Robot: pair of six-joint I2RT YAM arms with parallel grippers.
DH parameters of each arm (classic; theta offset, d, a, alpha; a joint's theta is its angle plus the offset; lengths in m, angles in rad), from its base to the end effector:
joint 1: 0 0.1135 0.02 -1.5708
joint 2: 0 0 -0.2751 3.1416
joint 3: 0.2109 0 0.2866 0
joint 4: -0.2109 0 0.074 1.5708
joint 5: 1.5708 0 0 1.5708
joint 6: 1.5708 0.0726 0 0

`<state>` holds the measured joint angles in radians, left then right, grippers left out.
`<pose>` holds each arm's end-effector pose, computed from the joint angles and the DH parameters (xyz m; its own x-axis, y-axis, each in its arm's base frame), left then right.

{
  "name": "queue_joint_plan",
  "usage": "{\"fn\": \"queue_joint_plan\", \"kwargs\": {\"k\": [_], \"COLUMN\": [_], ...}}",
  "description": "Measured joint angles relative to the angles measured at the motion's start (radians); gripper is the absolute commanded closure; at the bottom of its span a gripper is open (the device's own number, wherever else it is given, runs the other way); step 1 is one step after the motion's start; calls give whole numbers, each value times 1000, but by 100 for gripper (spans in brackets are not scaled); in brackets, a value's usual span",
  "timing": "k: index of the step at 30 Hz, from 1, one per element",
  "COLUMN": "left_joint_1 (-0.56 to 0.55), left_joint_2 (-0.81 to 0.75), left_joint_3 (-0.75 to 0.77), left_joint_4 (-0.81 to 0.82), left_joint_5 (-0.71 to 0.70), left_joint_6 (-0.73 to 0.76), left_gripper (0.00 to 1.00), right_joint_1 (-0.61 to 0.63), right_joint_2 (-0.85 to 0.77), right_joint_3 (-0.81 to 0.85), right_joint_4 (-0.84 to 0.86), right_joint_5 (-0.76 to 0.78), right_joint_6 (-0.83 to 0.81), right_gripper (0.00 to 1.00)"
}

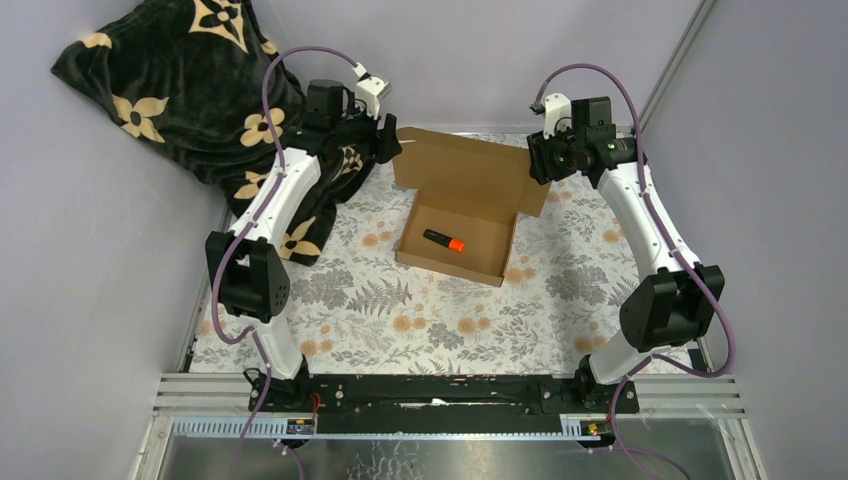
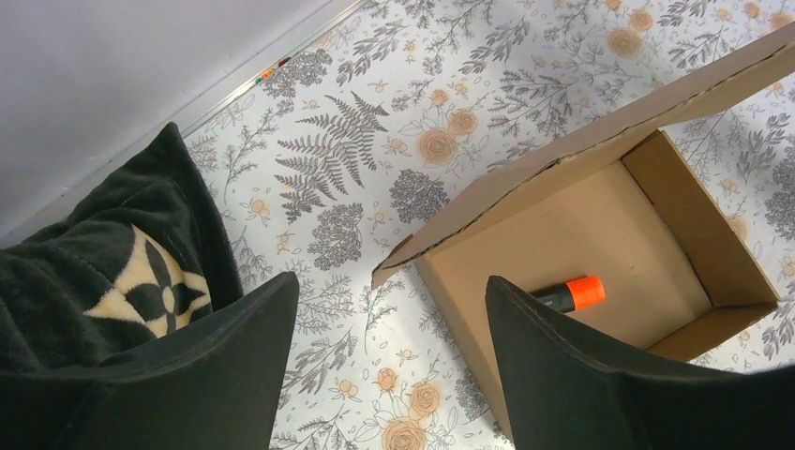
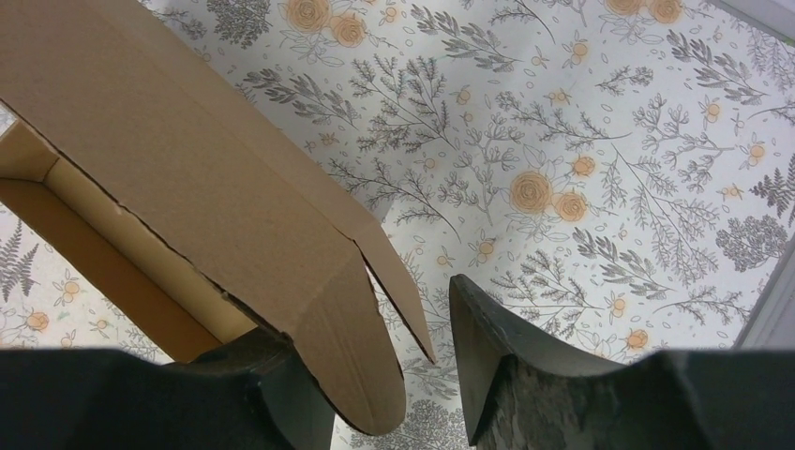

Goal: Fold the paper box

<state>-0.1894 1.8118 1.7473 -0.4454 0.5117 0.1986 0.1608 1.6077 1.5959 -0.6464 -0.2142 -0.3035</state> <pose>0.4736 -0.1270 0.3554 -0.3547 0.2432 -0.9028 0.6670 0.7425 -0.0621 0.4178 0.0834 0.3564 -0.4798 -0.3737 -0.7938 -0.4881 0.8655 -0.1123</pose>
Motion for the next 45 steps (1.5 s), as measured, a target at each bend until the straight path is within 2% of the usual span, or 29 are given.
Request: {"fn": "queue_joint_plan", "kwargs": {"k": [7, 19, 26, 45], "left_joint_1": [-7, -24, -24, -27], "left_joint_2": [28, 87, 89, 113], "left_joint_3": [-5, 24, 63, 87], "left_joint_4": [4, 12, 31, 45], "left_joint_5": [-3, 6, 29, 77], "left_joint_6": [7, 7, 5, -1], "left_gripper": [32, 36, 45, 49], "right_joint_1": [0, 0, 0, 0], "right_joint_2": [16, 28, 30, 24], "right_joint_3": [7, 11, 11, 11], "right_joint_4": [0, -10, -18, 1], "right_joint_5": [-14, -14, -13, 14], "right_joint_6": [0, 0, 0, 5], "right_gripper": [54, 58, 63, 58]}}
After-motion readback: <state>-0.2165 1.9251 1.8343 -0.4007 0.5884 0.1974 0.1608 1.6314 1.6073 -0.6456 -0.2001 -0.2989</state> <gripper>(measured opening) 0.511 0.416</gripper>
